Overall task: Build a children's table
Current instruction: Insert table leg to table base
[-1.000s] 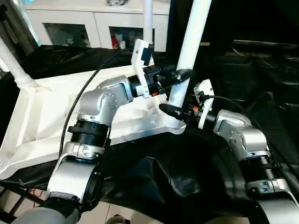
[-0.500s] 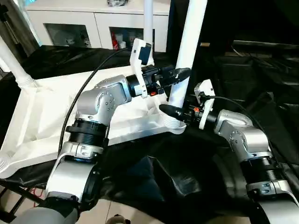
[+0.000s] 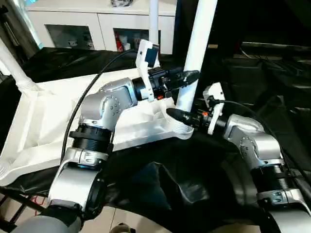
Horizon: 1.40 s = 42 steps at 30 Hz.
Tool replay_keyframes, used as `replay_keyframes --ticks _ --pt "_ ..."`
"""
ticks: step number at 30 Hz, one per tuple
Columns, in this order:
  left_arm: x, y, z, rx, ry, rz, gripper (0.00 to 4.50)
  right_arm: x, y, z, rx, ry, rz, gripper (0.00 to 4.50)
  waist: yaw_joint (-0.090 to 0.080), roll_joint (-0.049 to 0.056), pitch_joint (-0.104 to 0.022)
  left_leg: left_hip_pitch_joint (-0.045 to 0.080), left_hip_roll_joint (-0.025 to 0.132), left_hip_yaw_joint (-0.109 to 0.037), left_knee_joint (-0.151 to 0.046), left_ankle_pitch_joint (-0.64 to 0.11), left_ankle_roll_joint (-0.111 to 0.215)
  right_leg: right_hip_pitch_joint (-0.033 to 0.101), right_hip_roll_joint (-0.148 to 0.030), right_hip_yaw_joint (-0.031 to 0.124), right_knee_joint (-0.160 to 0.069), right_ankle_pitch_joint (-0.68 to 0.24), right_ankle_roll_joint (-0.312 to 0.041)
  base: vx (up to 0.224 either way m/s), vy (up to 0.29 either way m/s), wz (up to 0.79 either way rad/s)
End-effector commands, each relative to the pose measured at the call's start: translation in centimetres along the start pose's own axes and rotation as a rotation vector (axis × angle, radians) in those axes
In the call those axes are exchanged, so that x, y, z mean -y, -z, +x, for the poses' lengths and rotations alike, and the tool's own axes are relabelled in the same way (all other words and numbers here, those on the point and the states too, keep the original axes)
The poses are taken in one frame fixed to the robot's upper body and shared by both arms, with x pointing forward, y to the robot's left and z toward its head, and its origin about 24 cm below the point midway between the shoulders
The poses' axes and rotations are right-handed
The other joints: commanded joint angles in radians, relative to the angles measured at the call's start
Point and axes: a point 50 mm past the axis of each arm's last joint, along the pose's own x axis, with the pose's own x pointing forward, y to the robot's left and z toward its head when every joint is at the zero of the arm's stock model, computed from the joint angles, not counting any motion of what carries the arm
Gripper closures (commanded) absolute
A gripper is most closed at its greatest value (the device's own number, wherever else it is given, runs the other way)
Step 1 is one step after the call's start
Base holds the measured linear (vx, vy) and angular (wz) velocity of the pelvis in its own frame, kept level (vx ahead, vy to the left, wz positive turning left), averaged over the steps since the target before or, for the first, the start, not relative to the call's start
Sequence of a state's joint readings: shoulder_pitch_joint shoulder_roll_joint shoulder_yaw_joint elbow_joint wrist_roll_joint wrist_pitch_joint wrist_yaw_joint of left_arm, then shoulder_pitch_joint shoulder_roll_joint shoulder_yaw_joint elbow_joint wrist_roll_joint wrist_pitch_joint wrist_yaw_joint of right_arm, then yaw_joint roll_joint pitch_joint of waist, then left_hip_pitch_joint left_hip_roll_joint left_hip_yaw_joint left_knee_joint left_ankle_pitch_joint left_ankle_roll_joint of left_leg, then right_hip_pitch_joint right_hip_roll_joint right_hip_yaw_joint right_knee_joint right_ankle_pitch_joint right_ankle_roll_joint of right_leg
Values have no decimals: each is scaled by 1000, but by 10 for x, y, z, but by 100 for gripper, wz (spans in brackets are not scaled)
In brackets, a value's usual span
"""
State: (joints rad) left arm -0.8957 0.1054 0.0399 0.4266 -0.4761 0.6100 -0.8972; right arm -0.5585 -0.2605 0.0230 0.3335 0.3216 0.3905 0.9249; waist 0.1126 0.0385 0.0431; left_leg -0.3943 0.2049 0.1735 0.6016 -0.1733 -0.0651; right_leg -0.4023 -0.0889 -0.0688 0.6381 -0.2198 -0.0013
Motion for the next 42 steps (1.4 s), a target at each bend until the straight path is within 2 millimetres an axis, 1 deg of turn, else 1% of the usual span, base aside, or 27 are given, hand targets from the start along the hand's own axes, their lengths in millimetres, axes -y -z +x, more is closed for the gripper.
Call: replay_keyframes --ticks 1,3,4,5,6,9,10,13,15,17,23,24,27,28,29,36,37,38,40,42 --pt "11 -8 9 28 66 26 255 -3 -4 3 -10 -19 -9 190 1 -3 -76 17 13 -4 -51 -62 78 70 -44 35 -58 163 -293 0 0 0" --pt "11 -8 8 28 65 29 255 -3 -5 2 -18 -24 -21 182 1 -4 -75 17 13 -4 -51 -62 78 71 -45 35 -58 164 -295 0 0 0" --pt "11 -8 8 26 65 34 258 -2 -6 2 -30 -14 -44 153 3 -6 -75 18 15 -4 -51 -61 79 70 -45 36 -58 162 -296 0 0 0" --pt "11 -8 7 25 65 36 258 -2 -7 1 -33 -10 -49 153 2 -6 -74 16 14 -4 -51 -62 79 70 -44 36 -58 158 -293 0 0 0" --pt "10 -8 7 26 58 37 258 -2 -7 1 -40 -15 -49 149 1 -9 -73 17 14 -3 -53 -66 78 70 -44 36 -60 146 -287 0 0 0" --pt "9 -8 7 26 53 39 259 -3 -8 0 -51 -29 -45 150 3 -9 -73 17 13 -3 -52 -65 78 72 -45 36 -61 136 -285 0 0 0" --pt "9 -7 6 26 52 41 259 -3 -8 -1 -60 -34 -47 150 2 -11 -74 16 13 -3 -51 -60 81 71 -45 36 -60 137 -285 0 0 0" --pt "9 -6 5 16 51 54 260 -2 -11 -3 -68 -35 -50 150 4 -13 -74 16 13 -2 -50 -49 88 71 -44 36 -59 143 -284 0 0 0" --pt "8 -6 4 9 43 62 260 -1 -13 -4 -67 -33 -48 150 3 -12 -74 16 13 -3 -50 -47 90 70 -44 36 -59 143 -285 0 0 0" --pt "7 -4 3 0 36 71 260 -1 -16 -6 -70 -40 -53 150 4 -13 -74 16 13 -2 -50 -48 89 71 -44 37 -59 138 -282 0 0 0" --pt "4 -2 1 -21 23 90 260 -3 -21 -10 -64 -63 -52 150 4 -11 -74 16 13 -3 -49 -46 90 70 -44 37 -59 140 -280 0 0 0" --pt "4 -2 1 -20 24 90 260 -3 -21 -10 -69 -62 -52 150 5 -9 -74 16 14 -3 -50 -50 86 70 -44 36 -59 136 -280 0 0 0" --pt "5 -3 1 -20 30 90 260 -2 -20 -12 -86 -59 -50 150 4 -11 -75 16 13 -3 -49 -51 82 71 -44 37 -58 141 -284 0 0 0" --pt "5 -2 1 -22 34 91 260 -2 -19 -12 -96 -56 -46 150 5 -10 -75 17 13 -3 -50 -51 81 70 -44 36 -59 141 -285 0 0 0" --pt "5 -2 1 -22 36 92 260 -1 -18 -13 -103 -53 -45 150 4 -10 -75 15 12 -3 -49 -49 81 71 -44 36 -58 144 -285 0 0 0" --pt "6 -2 2 -26 48 91 260 2 -15 -14 -120 -29 -20 150 5 -9 -75 16 13 -3 -49 -54 78 71 -44 36 -58 142 -287 0 0 0" --pt "7 -2 2 -27 51 90 260 2 -15 -14 -121 -28 -19 150 5 -7 -75 16 13 -3 -49 -60 76 70 -44 36 -59 136 -287 0 0 0" --pt "8 -2 2 -30 59 88 260 2 -14 -14 -121 -30 -16 150 5 -8 -75 17 13 -3 -49 -63 75 70 -44 36 -60 134 -286 0 0 0" --pt "9 -1 2 -34 70 86 260 2 -14 -14 -122 -29 -12 179 5 -8 -75 16 13 -3 -49 -61 73 71 -44 36 -59 136 -286 0 0 0" --pt "10 -1 2 -36 75 85 260 2 -13 -13 -124 -29 -9 189 5 -8 -75 16 13 -3 -49 -58 73 71 -44 36 -58 144 -287 0 0 0"
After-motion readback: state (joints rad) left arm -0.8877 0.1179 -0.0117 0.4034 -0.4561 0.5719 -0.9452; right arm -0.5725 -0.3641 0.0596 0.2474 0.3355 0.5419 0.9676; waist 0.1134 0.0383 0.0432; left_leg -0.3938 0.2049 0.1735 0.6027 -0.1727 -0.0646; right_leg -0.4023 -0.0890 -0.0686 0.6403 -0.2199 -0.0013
